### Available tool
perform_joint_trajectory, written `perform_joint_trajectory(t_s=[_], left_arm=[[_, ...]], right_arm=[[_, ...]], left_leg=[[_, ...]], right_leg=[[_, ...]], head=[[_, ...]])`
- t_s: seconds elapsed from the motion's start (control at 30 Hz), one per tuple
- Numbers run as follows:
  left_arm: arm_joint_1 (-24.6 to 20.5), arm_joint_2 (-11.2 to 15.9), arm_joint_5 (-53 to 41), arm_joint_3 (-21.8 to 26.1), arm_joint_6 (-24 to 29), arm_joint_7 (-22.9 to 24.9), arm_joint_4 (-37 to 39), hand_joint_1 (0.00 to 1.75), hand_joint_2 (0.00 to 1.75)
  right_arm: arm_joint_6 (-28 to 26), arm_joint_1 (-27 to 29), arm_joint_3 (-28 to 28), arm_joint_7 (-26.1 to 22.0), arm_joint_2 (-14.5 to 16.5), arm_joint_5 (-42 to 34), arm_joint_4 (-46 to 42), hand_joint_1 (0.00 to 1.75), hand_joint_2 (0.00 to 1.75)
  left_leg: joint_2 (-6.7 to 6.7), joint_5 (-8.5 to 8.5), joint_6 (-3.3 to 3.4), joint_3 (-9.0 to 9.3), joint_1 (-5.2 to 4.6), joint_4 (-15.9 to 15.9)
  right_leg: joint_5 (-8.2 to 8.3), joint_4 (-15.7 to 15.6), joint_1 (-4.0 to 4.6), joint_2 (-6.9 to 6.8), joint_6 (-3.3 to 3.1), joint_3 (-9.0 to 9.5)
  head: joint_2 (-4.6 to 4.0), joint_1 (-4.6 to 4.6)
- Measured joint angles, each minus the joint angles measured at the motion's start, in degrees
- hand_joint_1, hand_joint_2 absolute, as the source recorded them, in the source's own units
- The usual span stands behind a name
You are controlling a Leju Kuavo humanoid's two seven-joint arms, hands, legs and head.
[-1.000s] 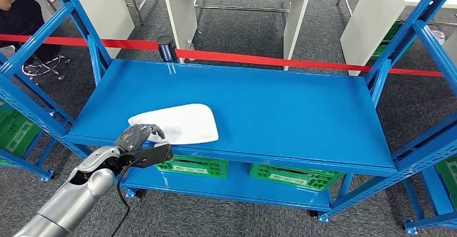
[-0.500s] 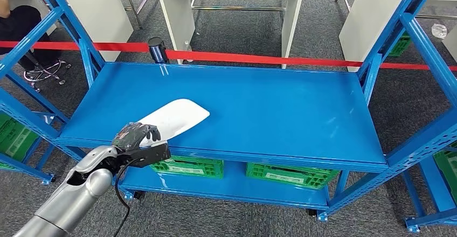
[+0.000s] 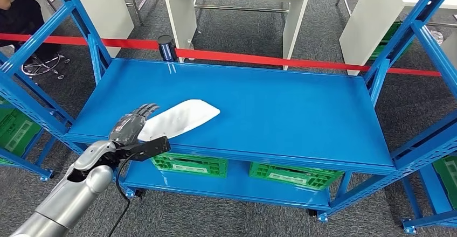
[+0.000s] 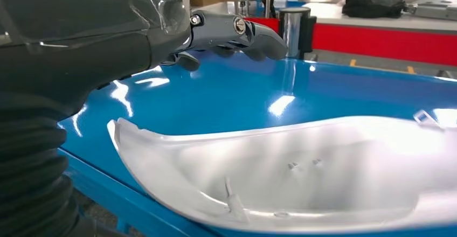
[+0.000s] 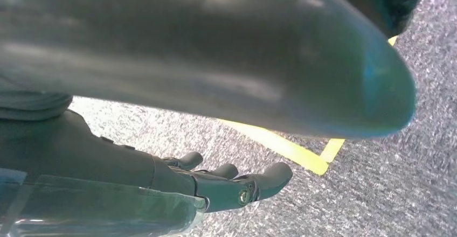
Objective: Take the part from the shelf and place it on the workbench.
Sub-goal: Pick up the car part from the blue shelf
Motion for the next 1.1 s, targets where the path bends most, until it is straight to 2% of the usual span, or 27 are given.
perform_joint_trajectory(t_s=[0.03,0.07,0.1,0.13,0.2,0.27,0.33,0.4,0.43,0.47,0.5,0.57,0.6,0.63,0.7,0.77,0.8,0.83,0.9,0.93,1.03,1.1], left_arm=[[0.0,0.0,-0.3,0.0,0.1,0.2,-0.1,0.0,0.0],[0.0,0.0,-0.5,0.0,0.2,0.4,-0.3,0.0,0.0],[-0.1,0.0,-0.6,0.1,0.3,0.5,-0.5,0.0,0.0],[-0.1,0.0,-0.7,0.1,0.3,0.6,-0.6,0.0,0.0],[-0.1,0.0,-0.9,0.1,0.4,0.6,-0.9,0.0,0.0],[-0.1,0.1,-1.2,0.1,0.4,0.6,-1.2,0.0,0.0],[-0.2,0.1,-1.5,0.1,0.1,0.6,-1.5,0.0,0.0],[-0.2,0.1,-1.7,-0.1,-0.3,0.6,-1.5,0.0,0.0],[-0.2,0.1,-1.7,-0.3,-0.5,0.6,-1.5,0.0,0.0],[-0.1,0.1,-1.7,-0.5,-0.8,0.6,-1.6,0.0,0.44],[-0.2,0.1,-1.7,-0.7,-1.0,0.6,-1.6,0.0,0.87],[-0.3,0.1,-1.6,-0.8,-1.6,0.7,-1.8,0.0,1.75],[-0.4,0.1,-1.6,-0.8,-1.8,0.7,-1.9,0.0,1.75],[-0.5,0.2,-1.5,-0.9,-2.1,0.8,-2.0,0.0,1.75],[-0.6,0.3,-1.3,-1.2,-2.4,0.9,-1.9,0.0,1.75],[-0.6,0.4,-1.3,-1.4,-2.6,0.9,-1.7,0.0,1.75],[-0.6,0.4,-1.2,-1.4,-2.6,1.0,-1.5,0.0,1.75],[-0.6,0.4,-1.2,-1.5,-2.7,1.0,-1.2,0.0,1.75],[-0.6,0.3,-1.2,-1.6,-2.8,1.0,-0.7,0.0,1.75],[-0.5,0.3,-1.2,-1.6,-2.9,1.0,-0.5,0.0,1.75],[-0.5,0.3,-1.2,-1.6,-2.9,1.0,-0.5,0.0,1.75],[-0.3,0.3,-1.2,-1.6,-2.9,1.0,0.0,0.0,1.75]], right_arm=[[0.0,0.0,0.0,0.0,0.0,0.0,0.0,0.0,0.0],[0.0,-0.1,0.0,0.0,-0.1,0.0,0.0,0.0,0.0],[0.0,-0.1,0.0,0.0,-0.1,0.0,0.0,0.0,0.0],[0.0,-0.1,0.0,0.0,-0.1,0.0,0.0,0.0,0.0],[0.0,-0.2,0.0,0.0,0.0,0.1,0.0,0.0,0.0],[0.0,-0.2,0.0,0.0,0.0,0.3,0.0,0.0,0.0],[0.1,-0.4,0.0,0.0,0.0,0.6,0.0,0.0,0.0],[0.1,-0.5,0.0,0.0,0.0,0.8,0.0,0.0,0.0],[0.1,-0.5,0.0,0.0,0.1,0.8,0.1,0.0,0.0],[0.2,-0.5,0.0,0.0,0.1,0.9,0.1,0.0,0.0],[0.3,-0.6,0.0,0.0,0.1,0.9,0.1,0.0,0.0],[0.5,-0.7,0.0,-0.1,0.1,1.0,0.2,0.0,0.0],[0.6,-0.8,0.0,-0.2,0.1,1.0,0.2,0.0,0.0],[0.7,-0.9,0.0,-0.3,0.2,1.1,0.3,0.0,0.0],[0.8,-1.0,0.0,-0.4,0.2,1.1,0.4,0.0,0.0],[0.9,-1.0,0.0,-0.5,0.3,1.3,0.5,0.0,0.0],[0.9,-1.1,0.0,-0.5,0.3,1.3,0.5,0.0,0.0],[1.0,-1.1,0.0,-0.5,0.2,1.3,0.6,0.0,0.0],[1.0,-1.1,0.0,-0.5,0.2,1.4,0.6,0.0,0.0],[1.0,-1.1,0.0,-0.5,0.2,1.4,0.6,0.0,0.0],[1.0,-1.1,0.0,-0.5,0.2,1.4,0.6,0.0,0.0],[1.0,-1.1,0.0,-0.5,0.2,1.4,0.7,0.0,0.0]], left_leg=[[-0.03,-0.17,-0.23,-0.08,0.0,0.3],[-0.07,-0.47,-0.56,-0.28,-0.11,0.8],[-0.09,-0.75,-0.89,-0.52,-0.22,1.3],[-0.1,-0.96,-1.17,-0.74,-0.3,1.6],[-0.09,-1.14,-1.55,-0.93,-0.24,1.9],[-0.11,-2.24,-2.13,-1.61,0.01,3.4],[-0.16,-5.49,-2.83,-4.13,0.32,8.9],[-0.17,-8.82,-3.28,-7.76,0.65,16.6],[-0.17,-9.18,-3.37,-8.74,0.8,18.6],[-0.16,-8.66,-3.39,-8.87,0.92,18.9],[-0.16,-7.1,-3.32,-7.71,1.0,16.6],[-0.19,-3.6,-2.93,-3.73,0.99,8.8],[-0.2,-2.54,-2.67,-1.97,0.83,5.4],[-0.23,-2.14,-2.44,-0.99,0.65,3.3],[-0.26,-2.13,-2.01,-0.58,0.24,2.0],[-0.23,-1.61,-1.31,-0.15,0.4,1.3],[-0.2,-1.29,-0.9,0.11,0.5,0.9],[-0.16,-1.02,-0.6,0.32,0.59,0.5],[-0.14,-0.89,-0.35,0.21,0.43,0.5],[-0.14,-0.88,-0.33,0.17,0.38,0.5],[-0.14,-0.87,-0.32,0.16,0.36,0.5],[-0.14,-0.87,-0.31,0.1,0.28,0.5]], right_leg=[[1.62,-4.4,-0.17,-0.08,0.49,2.11],[2.89,-8.2,-0.21,-0.1,0.55,3.97],[3.7,-10.7,-0.2,-0.12,0.26,5.22],[4.01,-11.8,-0.1,-0.11,-0.26,5.78],[4.12,-11.8,0.0,-0.04,-1.28,5.74],[4.23,-11.9,-0.19,-0.01,-1.85,5.81],[4.3,-12.0,-0.33,0.0,-2.23,5.83],[4.31,-12.0,-0.3,0.0,-2.37,5.72],[4.31,-12.0,-0.29,0.0,-2.38,5.69],[4.31,-12.0,-0.29,0.01,-2.37,5.7],[4.31,-12.0,-0.29,0.04,-2.36,5.75],[4.32,-12.0,-0.29,0.12,-2.31,5.87],[4.36,-12.0,-0.17,0.15,-2.16,5.84],[4.43,-12.0,-0.11,0.16,-1.92,5.73],[4.62,-12.1,-0.06,0.16,-1.2,5.56],[4.38,-11.7,-0.2,0.1,-0.68,5.2],[3.65,-10.4,-0.18,0.07,-0.69,4.51],[2.35,-7.7,-0.15,0.04,-0.87,3.18],[-0.17,-2.0,-0.07,0.03,-1.34,0.49],[-0.85,-0.3,-0.06,0.04,-1.45,-0.34],[-1.11,0.5,-0.05,0.04,-1.48,-0.72],[-1.87,3.6,-0.05,0.03,-1.35,-2.27]], head=[[0.0,0.02],[0.0,0.03],[0.0,-0.01],[0.0,-0.03],[0.0,-0.1],[0.0,-0.22],[0.0,-0.43],[0.0,-0.51],[0.0,-0.52],[0.0,-0.52],[0.0,-0.52],[0.0,-0.51],[0.0,-0.49],[0.0,-0.49],[0.0,-0.5],[0.0,-0.45],[0.0,-0.39],[0.0,-0.33],[0.0,-0.27],[0.0,-0.26],[0.0,-0.26],[0.0,-0.27]])
